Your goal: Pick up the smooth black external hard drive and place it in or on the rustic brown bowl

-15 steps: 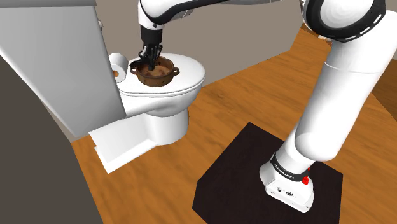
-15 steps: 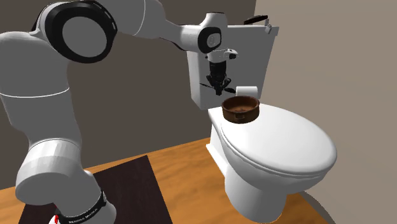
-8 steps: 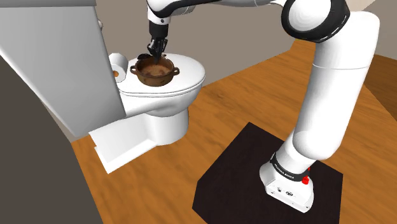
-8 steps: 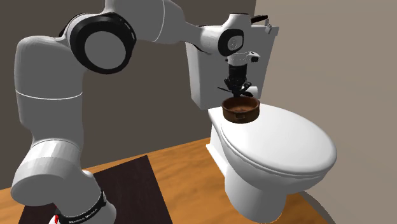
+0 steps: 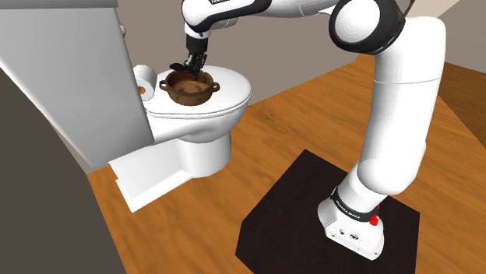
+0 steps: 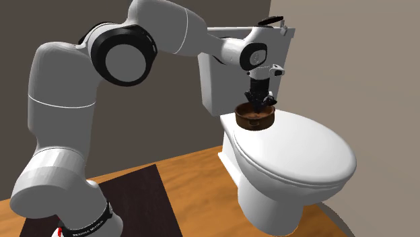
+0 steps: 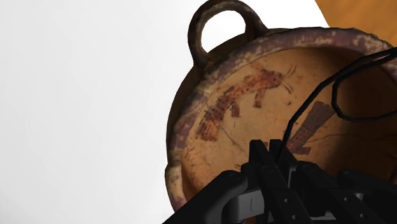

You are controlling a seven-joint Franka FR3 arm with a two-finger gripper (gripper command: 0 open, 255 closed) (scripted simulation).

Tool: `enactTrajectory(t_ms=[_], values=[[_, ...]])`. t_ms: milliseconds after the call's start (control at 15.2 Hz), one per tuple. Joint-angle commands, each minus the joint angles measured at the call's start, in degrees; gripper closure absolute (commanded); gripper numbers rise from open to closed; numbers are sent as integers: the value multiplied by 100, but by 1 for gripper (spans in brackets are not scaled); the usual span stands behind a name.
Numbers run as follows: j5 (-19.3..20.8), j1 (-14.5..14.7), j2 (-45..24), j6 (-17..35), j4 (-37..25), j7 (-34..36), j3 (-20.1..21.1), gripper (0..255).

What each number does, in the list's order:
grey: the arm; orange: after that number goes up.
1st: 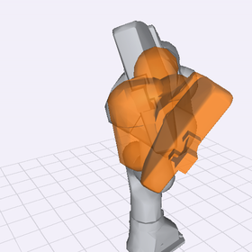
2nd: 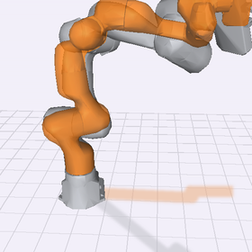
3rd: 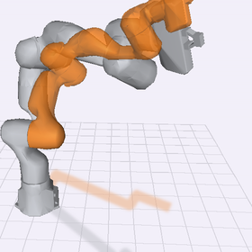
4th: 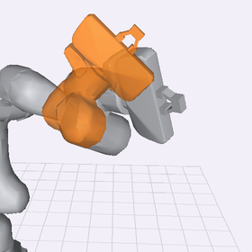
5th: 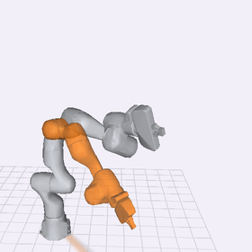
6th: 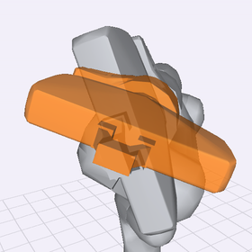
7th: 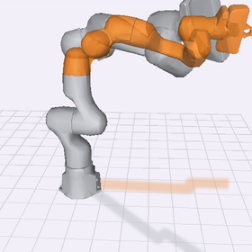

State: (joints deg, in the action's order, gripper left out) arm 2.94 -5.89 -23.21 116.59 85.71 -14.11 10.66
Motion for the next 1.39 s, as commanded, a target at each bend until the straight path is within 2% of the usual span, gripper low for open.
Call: enactTrajectory(t_ms=[0, 198, 660, 726, 1056, 1320], values=[[9, 2, -40, 133, 95, 4, -4, 255], [18, 1, -78, 305, 229, 7, -9, 255], [18, 1, -80, 304, 226, 8, -9, 255], [17, 5, -60, 318, 259, 17, -7, 0], [18, 1, -79, 304, 227, 8, -9, 0], [-36, -22, 179, -292, -115, -25, 11, 0]])
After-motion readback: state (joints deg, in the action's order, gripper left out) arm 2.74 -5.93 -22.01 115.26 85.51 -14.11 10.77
